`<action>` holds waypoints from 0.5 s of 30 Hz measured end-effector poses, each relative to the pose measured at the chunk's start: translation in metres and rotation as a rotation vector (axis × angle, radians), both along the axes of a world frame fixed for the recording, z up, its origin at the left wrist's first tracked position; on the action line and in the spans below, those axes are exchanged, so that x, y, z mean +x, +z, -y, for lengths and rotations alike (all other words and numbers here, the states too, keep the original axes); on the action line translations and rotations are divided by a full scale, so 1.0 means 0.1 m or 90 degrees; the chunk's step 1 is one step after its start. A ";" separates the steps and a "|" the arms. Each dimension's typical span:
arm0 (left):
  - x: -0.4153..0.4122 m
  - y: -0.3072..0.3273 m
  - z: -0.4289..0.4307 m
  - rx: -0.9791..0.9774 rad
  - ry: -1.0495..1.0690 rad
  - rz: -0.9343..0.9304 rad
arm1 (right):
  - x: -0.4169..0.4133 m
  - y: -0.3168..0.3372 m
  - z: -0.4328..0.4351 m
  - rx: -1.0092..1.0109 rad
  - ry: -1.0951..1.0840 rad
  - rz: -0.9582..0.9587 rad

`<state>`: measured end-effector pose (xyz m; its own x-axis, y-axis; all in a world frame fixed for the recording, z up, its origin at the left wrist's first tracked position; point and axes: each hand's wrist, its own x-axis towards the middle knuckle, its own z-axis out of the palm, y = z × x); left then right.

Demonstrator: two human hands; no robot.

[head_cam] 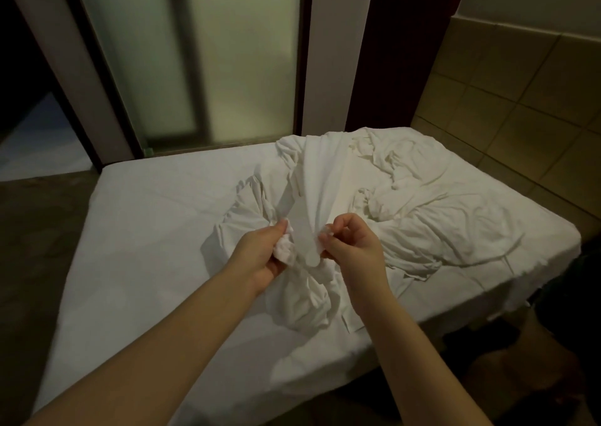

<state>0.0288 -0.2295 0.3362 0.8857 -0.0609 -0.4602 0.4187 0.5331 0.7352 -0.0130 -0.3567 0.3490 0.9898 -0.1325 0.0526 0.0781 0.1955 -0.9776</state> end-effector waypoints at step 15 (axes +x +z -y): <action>-0.87 0.47 0.35 0.743 0.066 0.488 | -0.41 0.36 0.34 -0.121 0.028 0.140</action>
